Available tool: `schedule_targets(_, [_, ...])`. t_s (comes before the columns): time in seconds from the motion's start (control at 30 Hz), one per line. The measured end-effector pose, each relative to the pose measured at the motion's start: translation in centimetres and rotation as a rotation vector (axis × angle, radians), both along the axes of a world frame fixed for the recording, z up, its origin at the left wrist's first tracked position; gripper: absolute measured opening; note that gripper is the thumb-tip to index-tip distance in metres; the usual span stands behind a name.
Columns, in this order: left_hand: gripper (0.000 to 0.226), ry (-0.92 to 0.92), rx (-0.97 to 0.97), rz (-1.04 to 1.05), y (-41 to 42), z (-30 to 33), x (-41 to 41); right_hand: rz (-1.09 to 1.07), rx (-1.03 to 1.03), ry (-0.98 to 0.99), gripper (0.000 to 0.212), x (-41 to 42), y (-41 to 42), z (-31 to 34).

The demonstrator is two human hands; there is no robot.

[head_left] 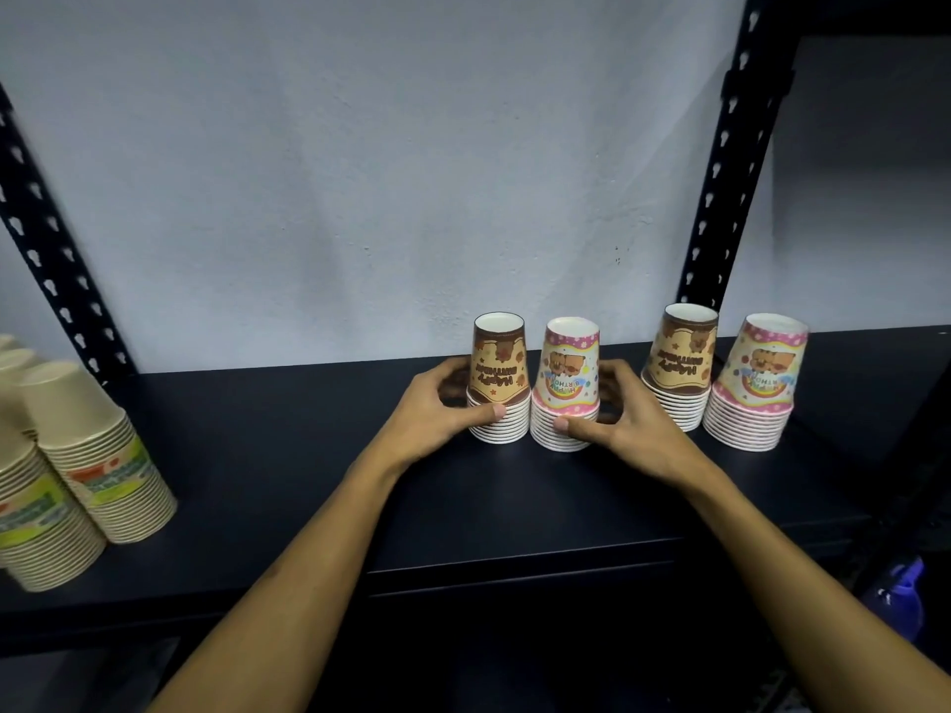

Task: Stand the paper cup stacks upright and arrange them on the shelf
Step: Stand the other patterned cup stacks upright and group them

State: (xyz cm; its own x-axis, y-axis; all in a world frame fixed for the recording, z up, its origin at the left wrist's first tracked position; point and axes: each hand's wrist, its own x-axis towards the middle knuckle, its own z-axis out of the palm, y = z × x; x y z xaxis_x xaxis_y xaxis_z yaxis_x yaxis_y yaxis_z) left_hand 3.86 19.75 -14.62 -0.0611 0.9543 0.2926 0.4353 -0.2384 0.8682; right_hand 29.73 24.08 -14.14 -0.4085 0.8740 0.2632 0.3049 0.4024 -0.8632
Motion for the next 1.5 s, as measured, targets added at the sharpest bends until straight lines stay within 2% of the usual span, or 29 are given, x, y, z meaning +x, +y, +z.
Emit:
schedule_targets(0.17, [0.075, 0.018, 0.004, -0.003, 0.0, -0.2, 0.2, -0.045, 0.047, -0.006, 0.076, -0.6, -0.3, -0.3])
schedule_targets(0.53, [0.086, 0.026, -0.022, -0.038, 0.0, -0.3, 0.8, -0.035, 0.051, -0.012, 0.07, 1.0, -1.2, -0.6])
schedule_targets(0.8, [0.074, 0.068, -0.018, -0.13, -0.6, -0.3, 4.7, -0.133, 0.038, -0.007, 0.074, 5.4, -3.5, -0.7])
schedule_targets(0.9, [0.079, 0.076, -0.013, -0.162, -0.7, -0.3, 6.9, -0.167, 0.025, -0.02, 0.067, 7.4, -4.7, -0.5])
schedule_targets(1.03, [0.083, 0.081, 0.009, -0.188, -0.2, -0.1, 10.3, -0.24, 0.047, -0.025, 0.069, 10.3, -5.5, -0.2])
schedule_targets(1.13, [0.085, 0.064, 0.001, -0.173, 0.4, 0.0, 12.8, -0.289, 0.036, -0.044, 0.06, 12.3, -5.5, -0.3])
schedule_targets(1.37, [0.071, 0.088, -0.01, -0.192, 2.0, 0.2, 16.1, -0.421, 0.044, -0.058, 0.054, 14.7, -5.7, -0.2])
schedule_targets(1.5, [0.065, 0.037, -0.009, -0.207, 2.4, -0.3, 16.7, -0.435, 0.039, -0.046, 0.054, 15.5, -5.5, -0.4])
